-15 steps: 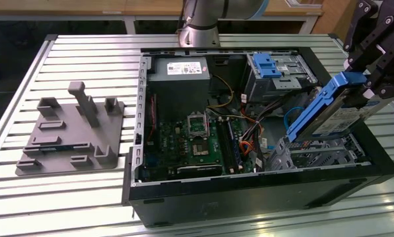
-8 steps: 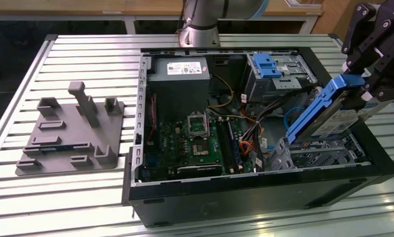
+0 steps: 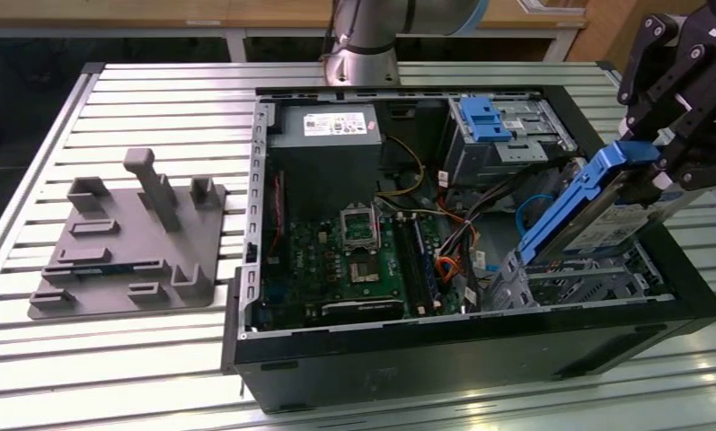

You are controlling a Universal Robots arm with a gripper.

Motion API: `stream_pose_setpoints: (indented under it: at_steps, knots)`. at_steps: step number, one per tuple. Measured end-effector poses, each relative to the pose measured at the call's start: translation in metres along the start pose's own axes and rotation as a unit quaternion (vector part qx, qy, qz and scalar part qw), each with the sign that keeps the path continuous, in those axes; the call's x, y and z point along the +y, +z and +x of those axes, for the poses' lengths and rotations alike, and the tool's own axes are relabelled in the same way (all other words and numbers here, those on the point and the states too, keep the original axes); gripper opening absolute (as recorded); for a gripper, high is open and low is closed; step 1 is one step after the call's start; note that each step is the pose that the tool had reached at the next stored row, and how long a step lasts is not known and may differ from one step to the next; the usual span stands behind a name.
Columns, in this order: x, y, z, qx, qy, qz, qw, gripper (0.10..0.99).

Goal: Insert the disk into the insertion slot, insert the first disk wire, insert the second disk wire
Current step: 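Insert the disk into the insertion slot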

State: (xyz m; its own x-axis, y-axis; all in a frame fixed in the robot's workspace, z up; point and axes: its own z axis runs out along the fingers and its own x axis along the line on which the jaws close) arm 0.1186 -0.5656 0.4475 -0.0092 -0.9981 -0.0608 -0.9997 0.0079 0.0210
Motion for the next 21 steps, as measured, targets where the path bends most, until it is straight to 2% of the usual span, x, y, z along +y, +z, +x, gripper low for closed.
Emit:
stream_pose_setpoints:
  at_steps: [13,17,21]
  knots:
    - [-0.0004,0.0137,0.0008,0.0004,-0.001,-0.0011,1.0000,0.365]
    - [-0.0007,0.0128,0.0008,0.0004,-0.001,-0.0023,1.0000,0.365]
    - [-0.0009,0.0019,0.0001,0.0009,0.000,-0.0058,1.0000,0.365]
